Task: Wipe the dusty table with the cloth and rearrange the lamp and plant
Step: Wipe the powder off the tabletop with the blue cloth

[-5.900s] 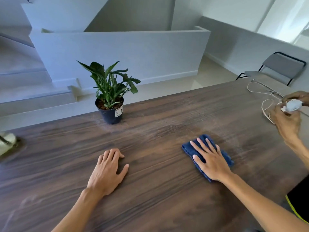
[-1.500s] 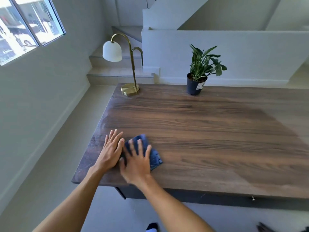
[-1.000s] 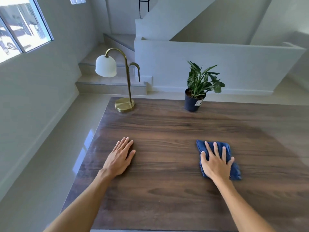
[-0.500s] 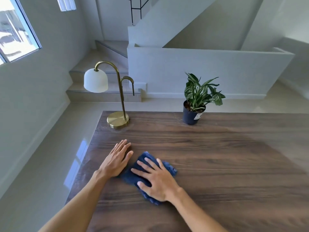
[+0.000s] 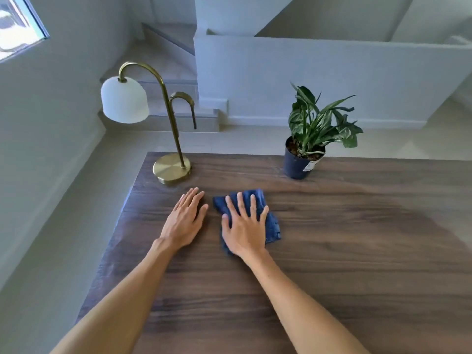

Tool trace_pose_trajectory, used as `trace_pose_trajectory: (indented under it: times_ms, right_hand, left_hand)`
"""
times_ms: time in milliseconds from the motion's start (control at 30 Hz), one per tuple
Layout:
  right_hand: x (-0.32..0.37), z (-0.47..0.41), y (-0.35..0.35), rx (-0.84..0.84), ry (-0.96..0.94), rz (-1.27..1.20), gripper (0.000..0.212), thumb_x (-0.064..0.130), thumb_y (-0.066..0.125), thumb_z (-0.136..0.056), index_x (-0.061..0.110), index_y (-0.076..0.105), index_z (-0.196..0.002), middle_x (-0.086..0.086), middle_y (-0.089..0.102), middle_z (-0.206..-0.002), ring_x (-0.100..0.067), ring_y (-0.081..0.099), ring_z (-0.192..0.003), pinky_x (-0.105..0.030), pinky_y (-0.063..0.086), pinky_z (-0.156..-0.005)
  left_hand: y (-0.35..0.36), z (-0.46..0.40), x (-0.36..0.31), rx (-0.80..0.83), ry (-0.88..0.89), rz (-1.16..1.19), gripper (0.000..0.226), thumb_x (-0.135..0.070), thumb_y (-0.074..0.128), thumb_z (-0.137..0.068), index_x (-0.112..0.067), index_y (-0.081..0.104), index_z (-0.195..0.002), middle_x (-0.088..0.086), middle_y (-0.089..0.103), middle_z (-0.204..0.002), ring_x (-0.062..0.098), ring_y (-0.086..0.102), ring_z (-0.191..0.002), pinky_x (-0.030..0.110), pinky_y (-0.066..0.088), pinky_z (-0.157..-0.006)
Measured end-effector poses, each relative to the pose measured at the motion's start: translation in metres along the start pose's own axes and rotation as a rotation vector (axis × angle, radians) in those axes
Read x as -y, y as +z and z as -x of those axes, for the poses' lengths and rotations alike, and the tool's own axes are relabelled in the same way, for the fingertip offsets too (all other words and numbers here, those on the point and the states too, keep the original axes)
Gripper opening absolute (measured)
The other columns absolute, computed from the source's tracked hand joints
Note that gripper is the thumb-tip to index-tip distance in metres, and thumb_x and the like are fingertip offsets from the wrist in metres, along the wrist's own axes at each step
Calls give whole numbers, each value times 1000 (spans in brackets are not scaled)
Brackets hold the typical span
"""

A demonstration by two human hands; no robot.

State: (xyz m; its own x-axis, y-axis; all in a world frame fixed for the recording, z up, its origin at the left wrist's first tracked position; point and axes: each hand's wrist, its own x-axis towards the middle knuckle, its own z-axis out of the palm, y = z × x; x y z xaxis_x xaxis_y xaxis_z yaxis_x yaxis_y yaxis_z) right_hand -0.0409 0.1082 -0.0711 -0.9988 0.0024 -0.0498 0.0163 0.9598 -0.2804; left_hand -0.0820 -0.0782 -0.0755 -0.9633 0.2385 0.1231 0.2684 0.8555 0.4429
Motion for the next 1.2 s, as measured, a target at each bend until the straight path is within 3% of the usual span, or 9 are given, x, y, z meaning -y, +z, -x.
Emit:
trace_pose_trajectory:
  times_ms: [67,133,200,267,400,600,767,933,1200]
  right_hand:
    - [12,6,6,55,-276,16,57,51,22,-101,37,26,-156,5,18,-166,-24,4,-155,-61,4,-121]
    - [-14,-3,-2,70,-390,-17,55,56,27,-100,44,27,-154,11,18,-165,-16,4,-155,-52,4,-124]
    - [-50,-21,-11,34,-352,-2,58,62,28,-98,47,26,-154,14,16,-165,-14,4,-154,-47,2,-125]
    - [-71,-49,-16,-1,-173,37,61,64,26,-97,45,23,-155,12,11,-166,-19,2,-155,-51,2,-124]
    - [-46,-125,-15,29,24,40,63,62,20,-99,40,13,-158,4,4,-168,-30,-7,-154,-60,-8,-120]
    - [14,-192,-2,69,-68,17,61,60,17,-100,41,12,-158,1,3,-169,-32,-9,-154,-65,-10,-117]
    - [-4,-99,1,31,-323,2,55,60,22,-100,50,20,-154,9,12,-167,-23,0,-155,-59,-2,-121]
    - [-74,-73,-16,-14,-150,74,60,66,22,-96,51,18,-154,13,12,-166,-21,0,-155,-56,3,-122]
    - [-50,-189,-19,51,-112,39,60,59,15,-101,42,12,-158,2,3,-168,-26,-7,-155,-58,-8,-121]
  left_hand:
    - [1,-3,6,-5,-28,39,66,-57,22,-101,-16,33,-152,3,29,-161,10,15,-151,29,10,-124]
    - [3,-3,7,2,4,6,72,-61,16,-98,-17,31,-153,1,28,-161,7,12,-150,28,8,-124]
    - [5,-3,8,8,27,-29,73,-62,15,-98,-18,28,-154,-2,26,-162,4,8,-151,25,4,-124]
    - [7,-3,7,-4,27,-52,73,-61,17,-98,-17,28,-154,-3,24,-162,2,5,-150,22,0,-123]
    - [9,-4,7,-28,37,-95,70,-59,18,-99,-18,32,-153,-4,26,-162,1,3,-150,22,0,-123]
    - [7,-8,10,-53,39,-58,65,-54,19,-100,-20,34,-152,-8,25,-161,-3,4,-149,18,-1,-121]
    - [7,-6,11,-77,58,-35,58,-46,22,-101,-14,44,-143,-1,37,-156,-3,13,-146,19,6,-122]
    - [5,-7,12,-77,78,-53,55,-43,23,-100,-13,45,-140,-1,38,-154,-2,13,-146,20,7,-122]
    - [7,-9,17,-87,74,-17,57,-48,23,-98,-17,47,-139,-6,37,-155,3,19,-149,26,16,-121]
